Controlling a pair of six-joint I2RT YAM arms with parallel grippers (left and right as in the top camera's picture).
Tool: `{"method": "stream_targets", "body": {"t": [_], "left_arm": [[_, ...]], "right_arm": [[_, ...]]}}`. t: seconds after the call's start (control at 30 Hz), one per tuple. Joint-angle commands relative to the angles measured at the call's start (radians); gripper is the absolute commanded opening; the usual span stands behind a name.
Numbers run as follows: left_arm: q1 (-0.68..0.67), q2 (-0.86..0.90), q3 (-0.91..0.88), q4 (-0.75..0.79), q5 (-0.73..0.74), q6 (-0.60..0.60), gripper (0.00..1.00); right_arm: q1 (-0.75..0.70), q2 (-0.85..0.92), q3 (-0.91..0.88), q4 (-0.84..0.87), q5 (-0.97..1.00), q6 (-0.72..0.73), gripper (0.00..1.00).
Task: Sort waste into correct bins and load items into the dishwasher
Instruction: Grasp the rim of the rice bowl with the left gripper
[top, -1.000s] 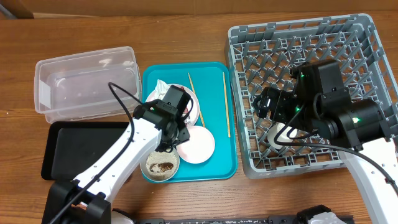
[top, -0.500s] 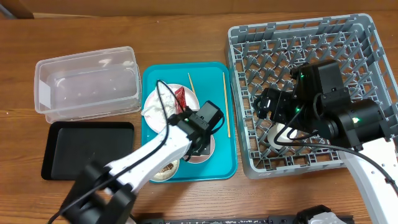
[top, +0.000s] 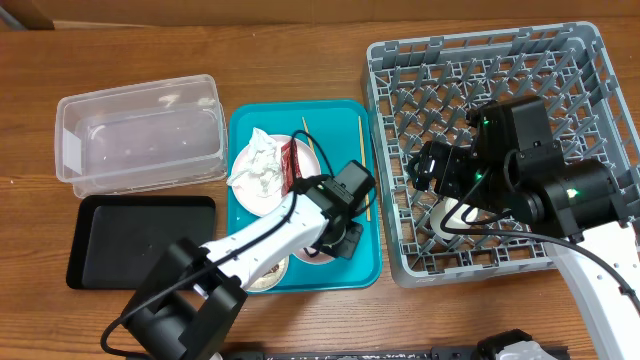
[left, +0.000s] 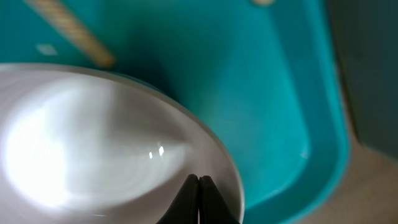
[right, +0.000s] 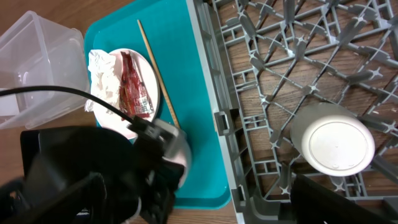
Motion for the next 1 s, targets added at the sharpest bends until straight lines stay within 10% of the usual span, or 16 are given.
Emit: {"method": "stream_targets", "body": {"t": [0.0, 0.33, 0.6, 0.83, 0.97], "left_arm": [[-0.034, -0.013, 0.016, 0.0, 0.064, 0.097, 0.04], [-0.048, -0.013, 0.016, -0.013, 0.133, 0.191, 0.04], [0.018, -0.051, 0.105, -0.206, 0.004, -0.101, 0.05], [0.16, -0.186, 0.109, -0.293, -0.148, -0.41, 0.47], [0.224, -0.182, 0.082, -0.3, -0.148, -0.441, 0.51]], "right_arm": [[0.003, -0.003, 0.024, 0.006, -0.005, -0.006, 0.97], [0.003, -0.003, 0.024, 0.006, -0.005, -0.006, 0.97], [0.003, -0.003, 0.024, 0.004, -0.005, -0.006, 0.97], [0.003, -0.003, 0.024, 0.003, -0.005, -0.006, 0.97], [0.003, -0.003, 0.024, 0.003, -0.005, -0.006, 0.97]]}}
